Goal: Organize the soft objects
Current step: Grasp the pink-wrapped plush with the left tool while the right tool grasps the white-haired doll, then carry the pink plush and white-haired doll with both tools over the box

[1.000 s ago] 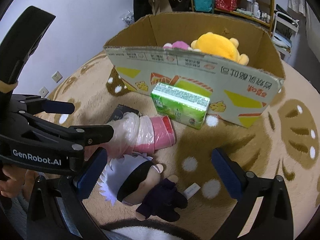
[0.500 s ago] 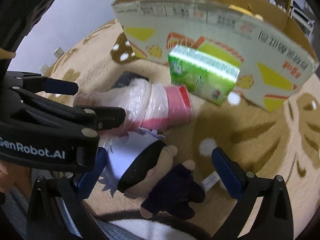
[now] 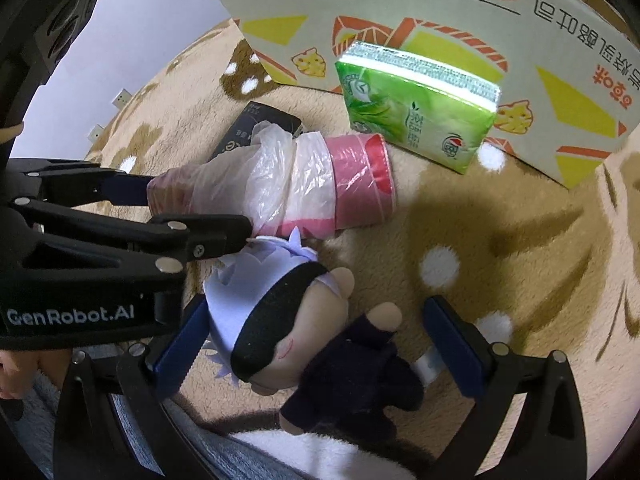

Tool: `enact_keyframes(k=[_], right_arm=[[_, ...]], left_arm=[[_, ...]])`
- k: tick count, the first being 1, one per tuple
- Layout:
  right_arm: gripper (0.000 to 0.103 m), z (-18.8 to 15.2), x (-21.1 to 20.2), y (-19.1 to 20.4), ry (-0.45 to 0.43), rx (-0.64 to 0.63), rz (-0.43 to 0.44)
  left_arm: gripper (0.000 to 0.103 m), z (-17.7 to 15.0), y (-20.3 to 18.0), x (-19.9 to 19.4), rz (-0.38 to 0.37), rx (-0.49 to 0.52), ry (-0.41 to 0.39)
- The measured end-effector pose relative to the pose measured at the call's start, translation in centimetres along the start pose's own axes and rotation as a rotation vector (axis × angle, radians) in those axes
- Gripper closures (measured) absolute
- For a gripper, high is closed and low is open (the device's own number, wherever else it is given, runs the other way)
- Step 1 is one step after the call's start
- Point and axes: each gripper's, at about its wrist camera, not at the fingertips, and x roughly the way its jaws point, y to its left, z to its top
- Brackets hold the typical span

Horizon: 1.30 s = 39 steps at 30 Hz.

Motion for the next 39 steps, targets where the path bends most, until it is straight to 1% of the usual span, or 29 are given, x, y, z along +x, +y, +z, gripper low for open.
enact_keyframes(k=[7,8,10,11,14,17,21,24,29,31,33,39], right_arm=[[0.000,-0.1,-0.7,-0.2,-0.011,-0.008,-0.002],[0.001,-0.1,-0.8,-0.2,-0.015,-0.009,0.000],[0.010,-0.2,-1.2,-0.1,-0.023,-0.012,0.023],[0.017,-0.2,-1.3,0.0,-0.025,-0.015,0.032],[0.023,-0.2,-1.7,0.3,-0.030,-0.028,0.031],[0.026,-0.3,-1.9,0.5,-0.039,-0.035,0.025],[0.027,-0.4,-2.4,0.7,-0.055,-0.046,-0.001],[0.027,-0.5,-3.0,0.4,-0.075,-0.038,-0.038],[0.027,-0.4,-4.4,-0.6,-0.125,0.008,-0.069],[0.027,-0.4,-5.1,-1.2,-0.153,0.031,-0.089],[0.027,-0.4,-5.9,-1.6,-0.180,0.052,-0.104],[0.028,-0.5,-8.1,-2.5,-0.272,0.095,-0.119]], left_arm=[[0.060,-0.4,0.3,-0.7,-0.027,-0.007,-0.016],[0.061,-0.5,0.3,-0.8,-0.029,-0.005,-0.019],[0.066,-0.7,0.0,-1.1,-0.030,0.007,-0.026],[0.068,-0.9,-0.1,-1.3,-0.029,0.014,-0.029],[0.073,-1.6,-0.4,-2.1,-0.025,0.040,-0.046],[0.077,-2.1,-0.9,-2.8,-0.022,0.064,-0.064],[0.080,-2.6,-1.6,-4.0,-0.021,0.077,-0.101],[0.082,-2.1,-1.4,-5.0,-0.030,0.079,-0.133],[0.085,-2.8,-2.0,-7.2,-0.045,0.079,-0.227],[0.087,-2.9,-2.3,-8.1,-0.054,0.074,-0.263],[0.087,-3.2,-1.7,-8.9,-0.058,0.075,-0.287],[0.088,-3.4,-1.7,-10.6,-0.049,0.060,-0.357]])
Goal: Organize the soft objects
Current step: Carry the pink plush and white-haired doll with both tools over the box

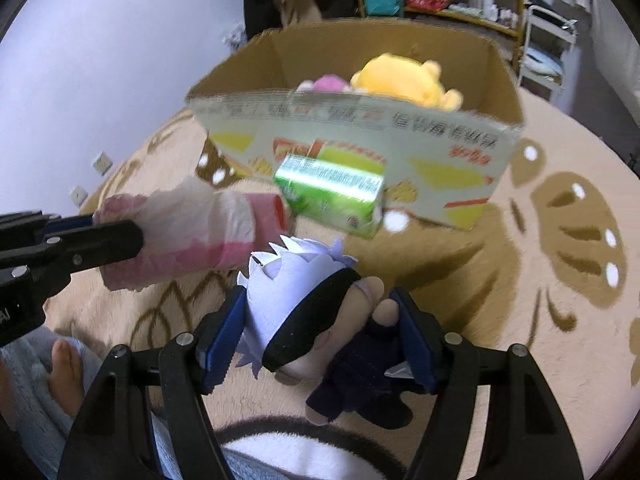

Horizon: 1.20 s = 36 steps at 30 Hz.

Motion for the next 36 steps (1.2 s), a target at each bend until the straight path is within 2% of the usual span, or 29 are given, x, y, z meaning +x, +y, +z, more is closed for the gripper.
enact_keyframes(k=[17,25,36], right_arm=[[0.028,1.9,-6.8,-0.6,-0.354,0.030,-0.044],[0.028,2.8,-8.0,-0.9,-0.441,0.034,-0.050],[0.028,4.6,-9.2,-1.0,-0.521,0.015,-0.070]], left_arm=[[0.089,0.9,0.2,-4.7,0.037,-0.026,-0.244],[0.089,1.2,0.2,-6.8,0.050,-0.034,-0.359],[0.089,2.6,0.6,-8.7,0.045,-0.045,-0.438]])
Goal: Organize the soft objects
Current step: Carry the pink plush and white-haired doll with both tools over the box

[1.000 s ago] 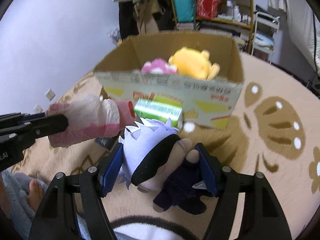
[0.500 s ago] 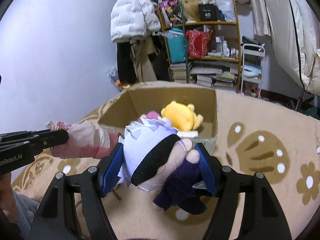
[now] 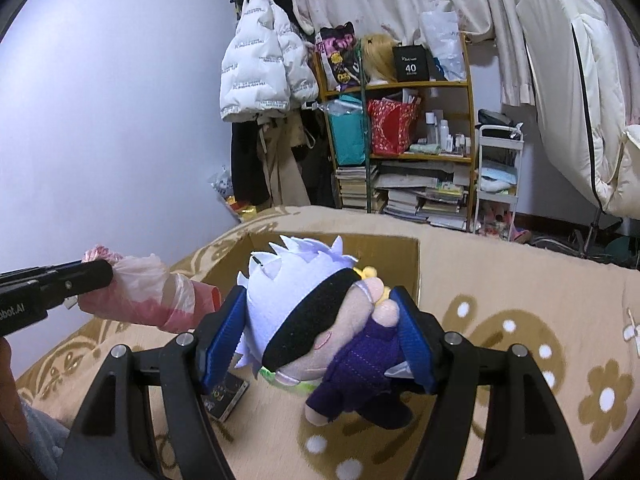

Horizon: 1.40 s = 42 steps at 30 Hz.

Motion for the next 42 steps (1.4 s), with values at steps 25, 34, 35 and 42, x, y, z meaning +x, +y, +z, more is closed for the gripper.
enact_keyframes(k=[25,34,35,42], right_arm=[[0.027,3.4,5.0,-1.8,-0.005,-0.039,0.004],[0.026,2.6,7.9,-3.0,0.042,-0.023,0.023],[0.026,2.5,8.0,-3.0,0.047,-0.019,0.025],[0.025,1.8,9.6,-3.8,0.093,0.014,0.027]], left_arm=[[0.089,3.2,-1.5,7.1,0.030,0.037,-0.025],[0.089,2.2,-0.8,10.8,0.005,-0.017,0.070],[0.089,2.0,-0.7,11.1,0.007,-0.023,0.080],[0.085,1.5,0.0,12.1,0.059,-0.034,0.104]])
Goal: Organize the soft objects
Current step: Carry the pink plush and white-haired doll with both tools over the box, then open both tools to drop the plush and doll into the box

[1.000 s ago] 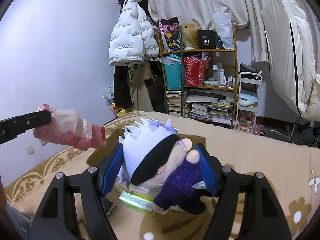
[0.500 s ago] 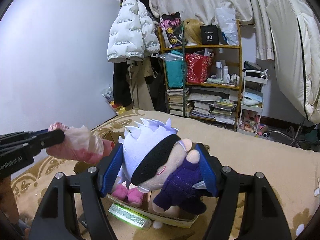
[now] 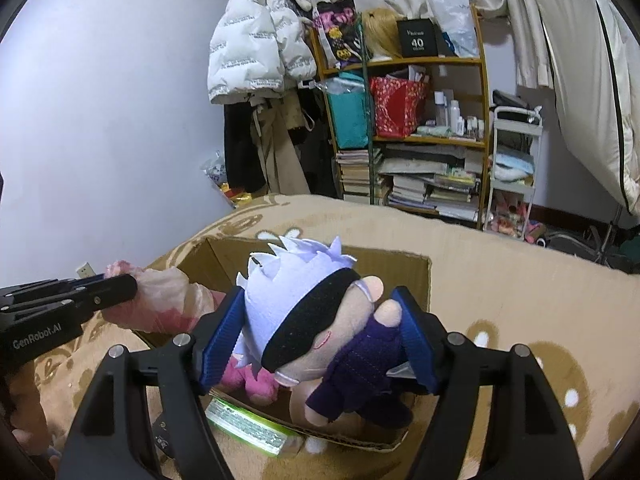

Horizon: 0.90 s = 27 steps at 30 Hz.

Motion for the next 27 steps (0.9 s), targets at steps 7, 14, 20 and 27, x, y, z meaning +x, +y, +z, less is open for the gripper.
enact_keyframes(k=[7,14,20,27], right_arm=[[0.022,-0.7,0.5,0.1,0.032,-0.005,0.010],[0.019,-1.3,0.3,0.6,0.056,-0.024,-0.003],[0.012,-1.5,-0.3,0.4,0.055,-0.027,-0.014],[0.000,-1.6,-1.7,0.2,0.045,-0.003,-0.012]], left_arm=[[0.080,-0.2,1.0,0.4,0.025,-0.015,0.053],[0.050,-0.8,1.1,0.6,0.061,-0.001,0.086],[0.033,-0.7,1.4,-0.2,0.089,0.011,0.066],[0.017,-1.0,1.8,-2.0,0.095,0.020,0.055]])
